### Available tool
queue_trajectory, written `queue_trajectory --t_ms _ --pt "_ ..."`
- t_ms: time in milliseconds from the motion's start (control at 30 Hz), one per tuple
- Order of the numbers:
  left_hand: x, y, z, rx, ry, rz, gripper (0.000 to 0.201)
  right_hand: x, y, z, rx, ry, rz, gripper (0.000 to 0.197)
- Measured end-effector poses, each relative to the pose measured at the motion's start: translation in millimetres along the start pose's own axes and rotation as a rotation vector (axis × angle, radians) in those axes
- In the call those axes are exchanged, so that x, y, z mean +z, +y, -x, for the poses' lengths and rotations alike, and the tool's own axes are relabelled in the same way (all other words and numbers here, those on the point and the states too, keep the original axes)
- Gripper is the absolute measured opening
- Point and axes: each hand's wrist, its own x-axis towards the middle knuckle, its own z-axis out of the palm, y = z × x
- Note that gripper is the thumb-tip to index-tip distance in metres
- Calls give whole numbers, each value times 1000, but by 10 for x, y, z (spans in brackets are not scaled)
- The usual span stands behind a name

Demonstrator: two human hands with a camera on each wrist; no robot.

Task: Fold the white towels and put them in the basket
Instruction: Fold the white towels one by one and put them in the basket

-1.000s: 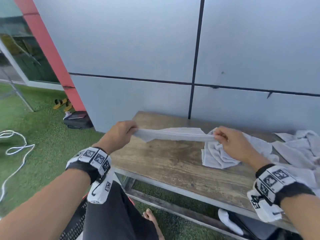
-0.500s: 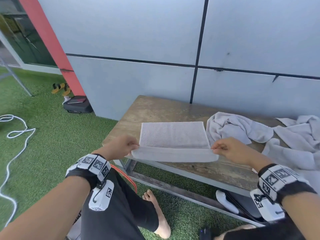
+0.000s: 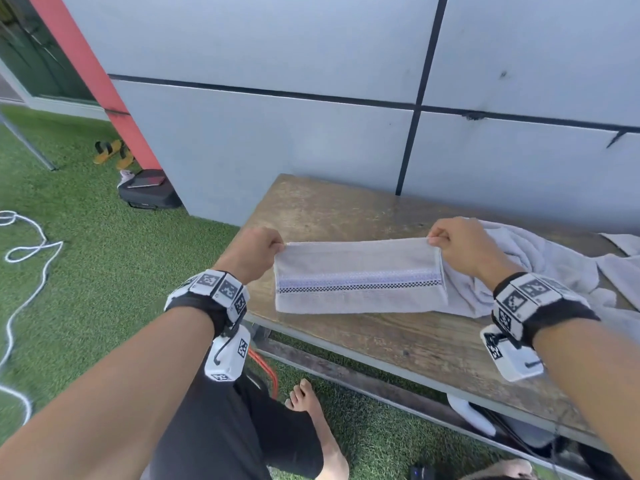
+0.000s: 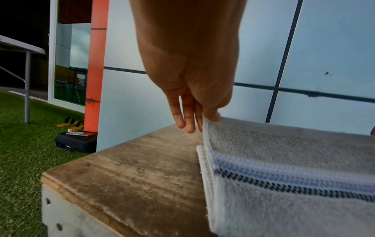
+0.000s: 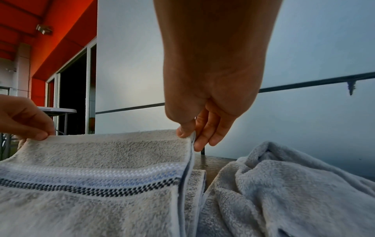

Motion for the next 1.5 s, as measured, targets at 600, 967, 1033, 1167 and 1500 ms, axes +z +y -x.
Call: queue_trajectory --t_ms 600,967,1033,1167,1500 --pt "503 -18 -637 -177 -14 -15 17 542 214 -553 125 -45 -5 21" --pt "507 -19 -487 -179 -19 24 25 563 72 -369 85 -66 224 18" --pt "515 -15 -385 -186 -12 7 25 569 11 -274 54 -43 318 13" --pt "522 34 -142 -202 4 -38 23 600 -109 -61 38 -37 443 12" --pt "539 128 277 -236 -7 -60 22 640 -144 395 36 -109 472 16"
